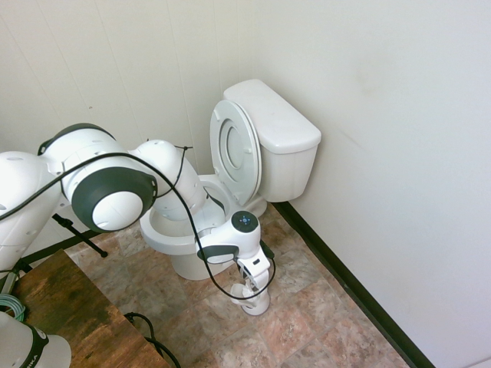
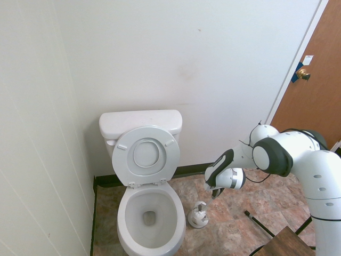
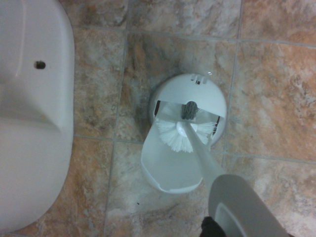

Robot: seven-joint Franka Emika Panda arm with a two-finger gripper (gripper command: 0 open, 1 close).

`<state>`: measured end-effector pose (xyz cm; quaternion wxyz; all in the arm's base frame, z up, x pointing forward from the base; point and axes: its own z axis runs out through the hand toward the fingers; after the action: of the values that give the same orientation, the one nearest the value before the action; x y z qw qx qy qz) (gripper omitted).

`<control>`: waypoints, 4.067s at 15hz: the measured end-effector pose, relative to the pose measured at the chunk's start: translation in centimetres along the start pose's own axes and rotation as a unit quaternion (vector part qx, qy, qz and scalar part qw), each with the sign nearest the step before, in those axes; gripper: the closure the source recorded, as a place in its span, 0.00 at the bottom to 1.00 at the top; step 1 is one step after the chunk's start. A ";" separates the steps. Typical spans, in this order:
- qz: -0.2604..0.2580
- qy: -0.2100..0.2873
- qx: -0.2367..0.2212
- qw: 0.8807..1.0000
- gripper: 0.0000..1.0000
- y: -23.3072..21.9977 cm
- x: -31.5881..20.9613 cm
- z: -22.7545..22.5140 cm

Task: Clean the toilet

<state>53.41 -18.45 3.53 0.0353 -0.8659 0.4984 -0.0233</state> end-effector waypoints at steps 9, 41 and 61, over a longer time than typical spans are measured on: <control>-0.042 0.036 0.002 0.998 1.00 2.4 -2.2 -19.6; -0.170 0.058 -0.005 0.984 1.00 -28.6 -32.3 -28.4; -0.126 0.034 -0.005 0.991 1.00 -33.1 -35.5 -12.1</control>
<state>63.18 28.33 18.18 0.0107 -0.9209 0.3858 -0.0543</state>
